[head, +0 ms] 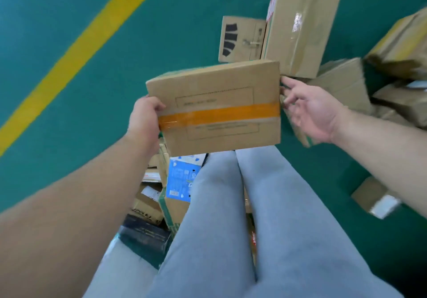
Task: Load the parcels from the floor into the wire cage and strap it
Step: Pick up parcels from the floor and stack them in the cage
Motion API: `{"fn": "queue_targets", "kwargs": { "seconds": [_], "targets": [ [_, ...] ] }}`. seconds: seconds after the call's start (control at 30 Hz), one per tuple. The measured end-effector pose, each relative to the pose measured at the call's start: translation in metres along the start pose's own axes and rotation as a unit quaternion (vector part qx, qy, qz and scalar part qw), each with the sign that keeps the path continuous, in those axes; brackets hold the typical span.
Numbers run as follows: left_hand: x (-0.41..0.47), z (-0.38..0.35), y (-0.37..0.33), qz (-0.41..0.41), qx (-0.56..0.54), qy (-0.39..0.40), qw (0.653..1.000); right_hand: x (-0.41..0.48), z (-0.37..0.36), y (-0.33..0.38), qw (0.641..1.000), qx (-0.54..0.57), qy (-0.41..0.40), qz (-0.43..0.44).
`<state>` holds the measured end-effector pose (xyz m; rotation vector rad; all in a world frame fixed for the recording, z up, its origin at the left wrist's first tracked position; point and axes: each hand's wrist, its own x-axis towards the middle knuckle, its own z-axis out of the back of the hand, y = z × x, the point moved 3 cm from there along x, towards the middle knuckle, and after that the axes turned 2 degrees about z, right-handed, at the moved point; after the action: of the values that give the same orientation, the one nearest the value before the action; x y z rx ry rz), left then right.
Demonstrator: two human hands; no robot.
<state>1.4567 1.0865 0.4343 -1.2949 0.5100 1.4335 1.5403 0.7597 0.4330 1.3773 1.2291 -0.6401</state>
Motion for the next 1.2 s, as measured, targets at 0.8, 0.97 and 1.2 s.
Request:
{"fn": "queue_targets", "kwargs": {
  "seconds": [0.8, 0.97, 1.2],
  "targets": [
    [-0.457, -0.183, -0.010, -0.240, 0.398, 0.432, 0.773, -0.505, -0.002, -0.215, 0.755, 0.343, -0.531, 0.176],
    [-0.528, -0.244, 0.081, -0.254, 0.486, 0.473, 0.690, -0.554, 0.004, -0.301, 0.645, 0.454, -0.587, 0.181],
    [-0.615, -0.332, 0.226, -0.289, 0.554, 0.493, 0.605, -0.620, 0.061, -0.426, 0.554, 0.510, -0.639, 0.158]
  ]
}}
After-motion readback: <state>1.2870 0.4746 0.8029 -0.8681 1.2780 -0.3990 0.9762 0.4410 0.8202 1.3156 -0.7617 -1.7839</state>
